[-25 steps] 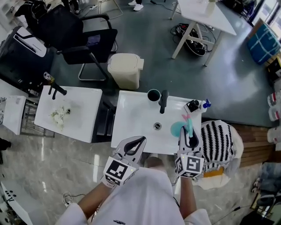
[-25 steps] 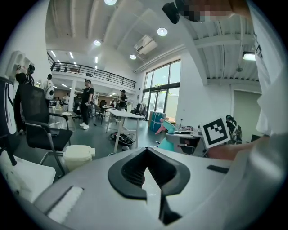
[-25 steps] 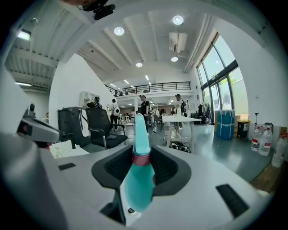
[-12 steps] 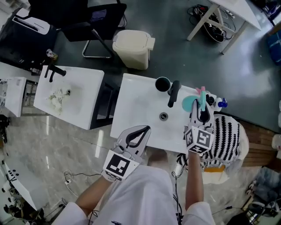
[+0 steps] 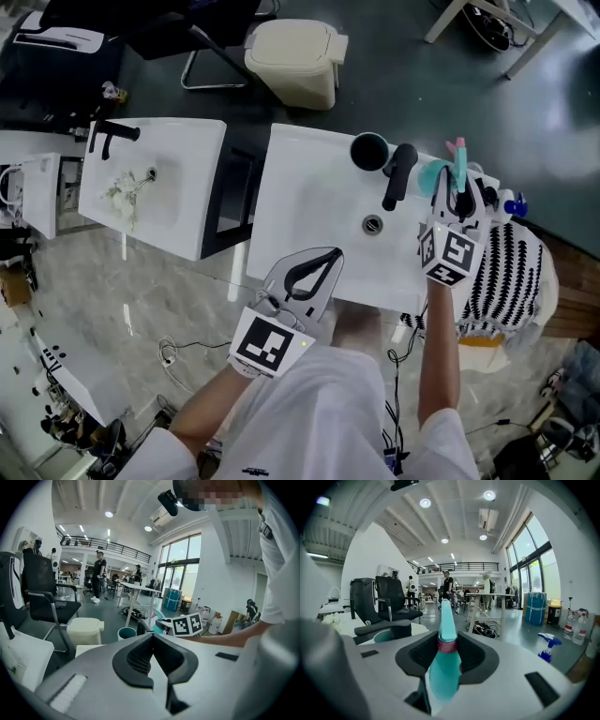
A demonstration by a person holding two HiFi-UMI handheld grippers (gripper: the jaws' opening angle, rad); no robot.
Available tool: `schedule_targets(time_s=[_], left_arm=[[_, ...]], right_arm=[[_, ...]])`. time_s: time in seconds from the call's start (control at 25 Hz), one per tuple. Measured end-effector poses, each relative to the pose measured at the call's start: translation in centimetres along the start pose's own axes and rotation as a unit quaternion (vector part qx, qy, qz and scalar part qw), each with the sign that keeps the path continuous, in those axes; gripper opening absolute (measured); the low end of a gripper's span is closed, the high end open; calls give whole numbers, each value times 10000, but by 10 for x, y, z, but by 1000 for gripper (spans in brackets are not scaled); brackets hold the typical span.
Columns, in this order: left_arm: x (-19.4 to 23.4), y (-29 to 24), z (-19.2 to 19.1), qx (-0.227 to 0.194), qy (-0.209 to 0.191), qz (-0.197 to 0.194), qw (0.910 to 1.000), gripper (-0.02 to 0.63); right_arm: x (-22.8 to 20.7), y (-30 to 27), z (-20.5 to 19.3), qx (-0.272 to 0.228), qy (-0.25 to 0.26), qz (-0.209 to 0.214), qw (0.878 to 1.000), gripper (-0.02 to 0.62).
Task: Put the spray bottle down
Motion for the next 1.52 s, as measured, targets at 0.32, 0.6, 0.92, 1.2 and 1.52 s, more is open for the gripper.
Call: schedule_targets(time_s=[0.32,0.6,0.92,1.2,1.52], left_arm=[[0,-16,-11,259,108,-156,9995,2],[-5,-21,-10,239,113,-257,9993,2],[-10,-14,-11,197,36,-298,9994,2],[-19,0,-13,173,-46,-325,9993,2],[-27,14,-12,144,-85,-312,9994,2]], right_arm=[[-4,-11,-13,-93,17,-47,9999,121],[-1,-13,-15,-30,50,-73,10000,124],[1,-6,-9,-65,78,-63,9999,137],[-2,-2,-10,-6,145,-119,9998,137],[-6,12,-1,-121,150,-208,9996,149]])
Point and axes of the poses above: the fingertips, and each gripper's own axes: y backward along the fingers, x to its left, z out of its top, the point moved 7 cm from there along y, backward along the fingers, and after that the axes turned 10 degrees about -z, right-handed, at the moved point
